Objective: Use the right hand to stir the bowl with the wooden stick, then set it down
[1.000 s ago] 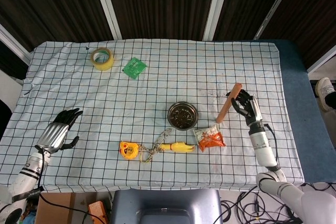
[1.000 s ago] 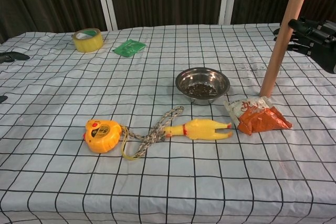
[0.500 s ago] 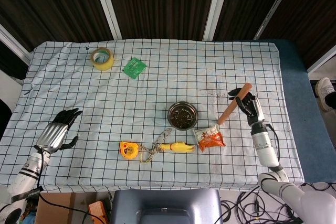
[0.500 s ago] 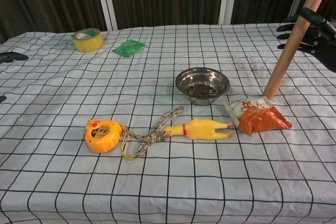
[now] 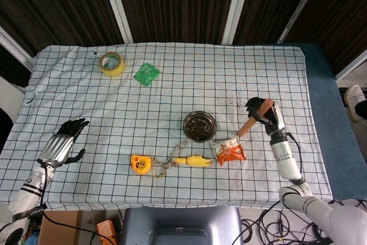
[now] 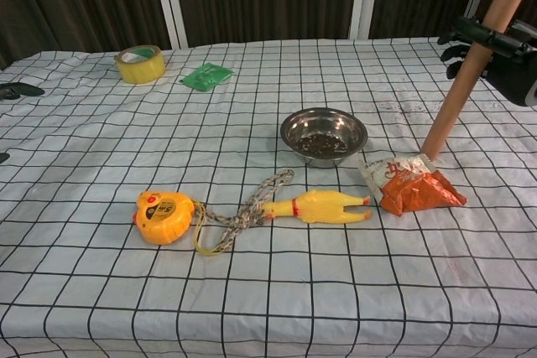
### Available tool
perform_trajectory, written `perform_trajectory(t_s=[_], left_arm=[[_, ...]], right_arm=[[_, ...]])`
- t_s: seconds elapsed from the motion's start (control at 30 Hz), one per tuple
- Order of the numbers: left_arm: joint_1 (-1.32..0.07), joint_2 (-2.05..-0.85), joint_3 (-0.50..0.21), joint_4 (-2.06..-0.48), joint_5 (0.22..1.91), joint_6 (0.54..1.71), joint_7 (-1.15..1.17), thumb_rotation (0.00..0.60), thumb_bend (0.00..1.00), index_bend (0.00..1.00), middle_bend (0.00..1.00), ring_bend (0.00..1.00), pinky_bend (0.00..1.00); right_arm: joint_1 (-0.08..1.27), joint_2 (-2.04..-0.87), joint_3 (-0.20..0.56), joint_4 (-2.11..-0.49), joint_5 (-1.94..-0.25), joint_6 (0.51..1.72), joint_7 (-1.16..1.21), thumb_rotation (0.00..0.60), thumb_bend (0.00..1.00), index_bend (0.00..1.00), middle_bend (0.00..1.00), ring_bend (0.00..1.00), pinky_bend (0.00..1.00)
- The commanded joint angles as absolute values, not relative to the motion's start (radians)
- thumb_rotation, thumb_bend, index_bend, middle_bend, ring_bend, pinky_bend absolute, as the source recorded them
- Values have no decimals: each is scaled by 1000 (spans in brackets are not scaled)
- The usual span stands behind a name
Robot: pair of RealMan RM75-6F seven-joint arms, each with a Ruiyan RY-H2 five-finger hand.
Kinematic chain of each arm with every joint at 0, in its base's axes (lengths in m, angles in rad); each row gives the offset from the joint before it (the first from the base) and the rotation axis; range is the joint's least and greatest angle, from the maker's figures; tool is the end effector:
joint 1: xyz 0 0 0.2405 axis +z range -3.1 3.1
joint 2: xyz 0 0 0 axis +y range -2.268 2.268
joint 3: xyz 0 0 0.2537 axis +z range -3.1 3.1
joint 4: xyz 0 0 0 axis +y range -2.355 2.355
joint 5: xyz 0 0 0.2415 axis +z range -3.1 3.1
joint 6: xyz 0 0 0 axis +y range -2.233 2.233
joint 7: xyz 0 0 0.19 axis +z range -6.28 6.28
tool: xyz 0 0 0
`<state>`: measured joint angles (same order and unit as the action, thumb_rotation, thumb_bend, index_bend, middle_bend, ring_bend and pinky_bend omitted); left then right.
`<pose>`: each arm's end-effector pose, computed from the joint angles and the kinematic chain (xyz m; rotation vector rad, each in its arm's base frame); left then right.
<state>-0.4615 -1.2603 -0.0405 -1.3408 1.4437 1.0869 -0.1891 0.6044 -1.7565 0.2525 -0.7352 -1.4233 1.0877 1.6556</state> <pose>-0.3028 0.3511 0.0528 -1.6986 -1.0259 -0.8822 -0.2725 -0.4456 -0.0067 0.6857 -2.0367 1.9786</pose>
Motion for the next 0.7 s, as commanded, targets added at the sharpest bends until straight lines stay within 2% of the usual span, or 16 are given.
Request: perform_trajectory(t_s=[0.03,0.13,0.33,0.37,0.57,0.7], left_arm=[[-461,-1259,-40,-1341,1445,1089,-189,600,405,0,14,0,45],[-459,-1258,-40,-1339,1446,1090,-190,600,405,0,14,0,44],[-457,-1258,-39,-1335,1446,1091,-191,600,406,0,15,0,45],[-457,-1258,-39,-1335,1446,1092,-192,600,406,0,14,0,45],[-457,-1259,-40,-1331,1447,1091,-194,600,405,0,15,0,44],[-457,-1258,-41,-1328,1448,1094,-199,600,405,0,15,0,44]], right_arm=[[562,-1748,240,-765,-1419,1126,1656,598,311,886,662,658,790],[549,-1734,232,-790,-1422,1130,1661,600,355,937,706,707,842],[564,-1733,240,-804,-1419,1117,1666,600,658,1000,803,806,934],[565,-1736,244,-805,-1417,1120,1664,600,679,1000,822,824,951],[581,-1739,253,-832,-1438,1156,1676,600,691,1000,915,955,1000],[614,-1739,271,-871,-1447,1164,1650,600,696,1000,919,972,1000]])
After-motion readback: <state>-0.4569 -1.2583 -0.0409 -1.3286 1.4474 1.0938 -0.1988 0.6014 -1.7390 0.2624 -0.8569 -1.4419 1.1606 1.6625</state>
